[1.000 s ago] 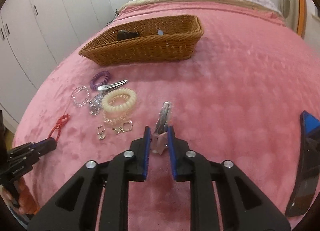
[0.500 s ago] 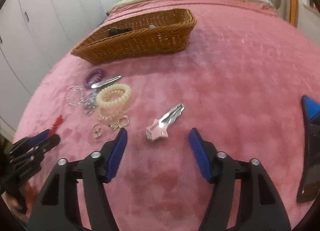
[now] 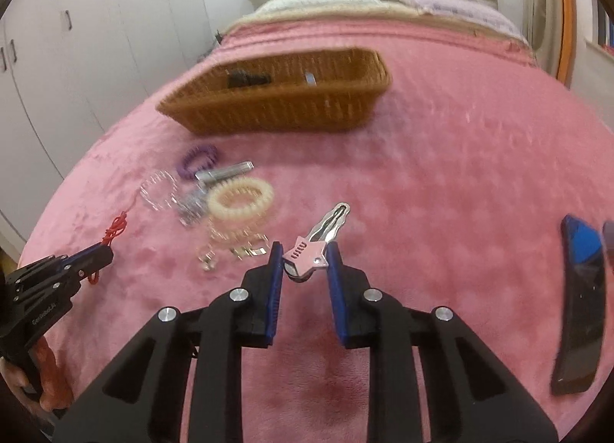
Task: Organize jewelry
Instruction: 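Carry the red cord and pink clip into the basket and release both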
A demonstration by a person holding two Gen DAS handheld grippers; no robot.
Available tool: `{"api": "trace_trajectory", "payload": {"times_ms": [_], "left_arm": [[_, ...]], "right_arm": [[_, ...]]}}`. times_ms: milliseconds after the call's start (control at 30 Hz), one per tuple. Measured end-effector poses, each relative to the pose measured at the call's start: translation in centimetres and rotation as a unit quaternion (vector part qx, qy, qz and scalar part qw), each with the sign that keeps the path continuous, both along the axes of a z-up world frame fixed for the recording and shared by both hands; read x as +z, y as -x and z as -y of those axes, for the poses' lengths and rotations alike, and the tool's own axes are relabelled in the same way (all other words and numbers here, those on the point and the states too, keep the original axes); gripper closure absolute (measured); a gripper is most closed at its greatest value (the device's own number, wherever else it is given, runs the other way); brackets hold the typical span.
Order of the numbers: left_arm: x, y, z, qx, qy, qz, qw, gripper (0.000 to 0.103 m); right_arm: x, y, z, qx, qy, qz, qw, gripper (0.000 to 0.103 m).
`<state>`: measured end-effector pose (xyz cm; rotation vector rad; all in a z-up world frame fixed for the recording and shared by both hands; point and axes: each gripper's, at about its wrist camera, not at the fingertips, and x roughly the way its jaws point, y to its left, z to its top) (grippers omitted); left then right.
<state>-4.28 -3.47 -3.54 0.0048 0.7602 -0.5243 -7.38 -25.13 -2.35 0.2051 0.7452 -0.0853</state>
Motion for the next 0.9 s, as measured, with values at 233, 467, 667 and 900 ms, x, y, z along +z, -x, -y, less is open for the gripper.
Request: {"api": "trace_trajectory", "payload": {"times_ms": [233, 467, 667, 900], "left_arm": [[6.1, -0.8, 0.3, -0.012, 0.053, 0.075, 0.9957, 0.098], [11.9, -7.1, 4.0, -0.032, 0.079, 0.127, 0.9882, 0.097], [11.4, -14.6, 8.1, -0.054, 0.086, 0.096, 0.9902, 0.097], [6.8, -20.2, 10.6, -0.059, 0.054, 0.031, 0.9963, 0.097]], "right_arm": [[6.1, -0.7, 0.4, 0.013, 0.008, 0.074, 0.997, 0.083], [10.4, -7.4, 2.1, 0.019, 0.021, 0.113, 0.993, 0.083], [9.8, -15.1, 3.6, 0.027, 0.010, 0.087, 0.996, 0.083], [5.3, -21.1, 4.1, 0.029, 0.002, 0.017, 0.999, 0.083]]}}
